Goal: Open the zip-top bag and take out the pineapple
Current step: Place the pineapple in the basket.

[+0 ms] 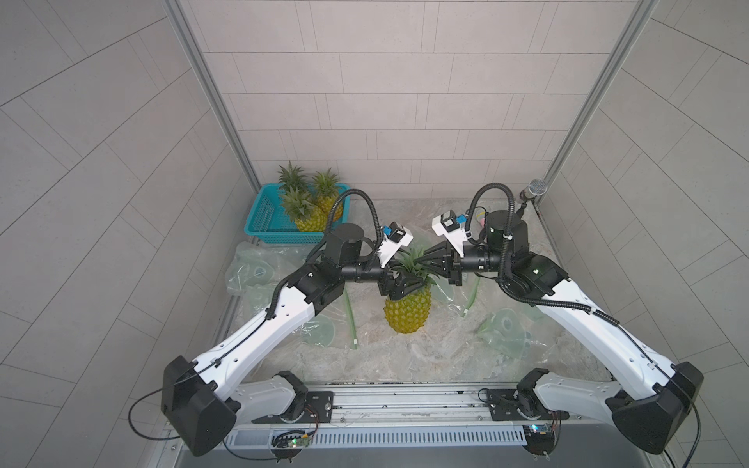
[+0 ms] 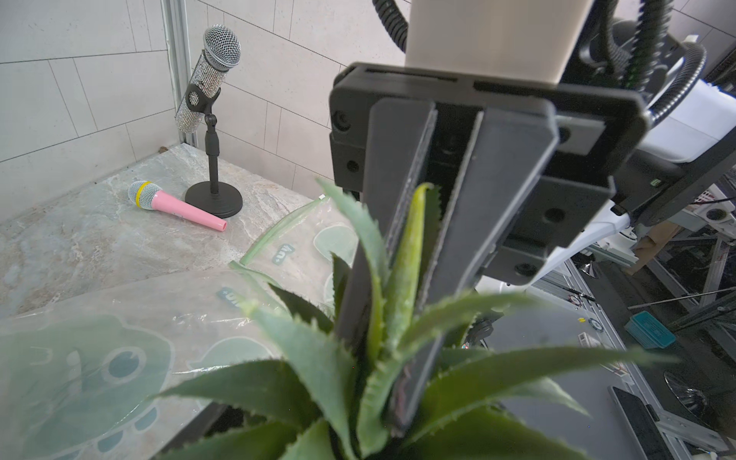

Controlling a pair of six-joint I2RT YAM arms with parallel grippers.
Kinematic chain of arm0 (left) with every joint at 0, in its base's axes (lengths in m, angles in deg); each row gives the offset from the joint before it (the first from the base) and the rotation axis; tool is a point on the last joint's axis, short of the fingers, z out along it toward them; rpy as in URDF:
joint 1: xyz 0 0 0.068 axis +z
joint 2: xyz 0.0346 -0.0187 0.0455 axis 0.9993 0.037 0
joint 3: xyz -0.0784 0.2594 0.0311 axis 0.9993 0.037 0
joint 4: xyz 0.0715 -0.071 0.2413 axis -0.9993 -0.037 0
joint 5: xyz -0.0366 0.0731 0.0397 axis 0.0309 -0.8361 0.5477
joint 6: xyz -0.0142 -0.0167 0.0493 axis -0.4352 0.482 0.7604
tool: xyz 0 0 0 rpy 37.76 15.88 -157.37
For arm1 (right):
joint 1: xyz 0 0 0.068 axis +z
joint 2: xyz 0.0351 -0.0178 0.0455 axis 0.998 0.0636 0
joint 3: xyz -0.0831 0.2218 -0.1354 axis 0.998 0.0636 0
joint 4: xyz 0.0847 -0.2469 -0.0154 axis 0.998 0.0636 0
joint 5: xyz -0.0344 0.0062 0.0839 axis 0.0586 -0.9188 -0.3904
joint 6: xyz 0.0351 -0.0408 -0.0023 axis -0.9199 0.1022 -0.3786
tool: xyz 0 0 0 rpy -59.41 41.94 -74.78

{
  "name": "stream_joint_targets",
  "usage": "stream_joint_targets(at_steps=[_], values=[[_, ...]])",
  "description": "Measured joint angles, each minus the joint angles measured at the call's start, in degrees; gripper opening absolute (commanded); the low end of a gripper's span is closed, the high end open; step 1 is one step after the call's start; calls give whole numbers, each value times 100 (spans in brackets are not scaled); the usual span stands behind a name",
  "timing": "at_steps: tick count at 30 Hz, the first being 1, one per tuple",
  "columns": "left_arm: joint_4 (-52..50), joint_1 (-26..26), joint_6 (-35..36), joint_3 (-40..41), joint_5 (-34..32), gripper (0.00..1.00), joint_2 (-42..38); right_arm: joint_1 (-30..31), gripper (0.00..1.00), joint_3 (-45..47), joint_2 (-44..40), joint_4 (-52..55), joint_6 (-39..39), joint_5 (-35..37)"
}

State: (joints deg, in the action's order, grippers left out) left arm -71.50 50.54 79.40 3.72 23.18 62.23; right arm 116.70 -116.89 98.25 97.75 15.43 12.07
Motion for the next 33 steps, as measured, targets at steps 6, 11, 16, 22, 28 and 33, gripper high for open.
stream_joint_targets(at_steps=[6,11,16,22,28,33], values=[[-13,-44,46,0,-107,70,42,7,0,0,33,4,-39,50],[57,-39,63,-26,-229,39,57,15,0,0,46,68,-52,151],[46,-57,149,-46,-262,21,57,13,0,0,46,76,-101,260],[46,-57,197,-46,-317,13,59,42,0,0,37,85,-111,409],[68,-79,146,-46,-575,3,57,83,26,0,-55,76,-127,789],[-345,-120,-7,7,-1338,3,149,63,43,0,-553,-326,-66,1528]])
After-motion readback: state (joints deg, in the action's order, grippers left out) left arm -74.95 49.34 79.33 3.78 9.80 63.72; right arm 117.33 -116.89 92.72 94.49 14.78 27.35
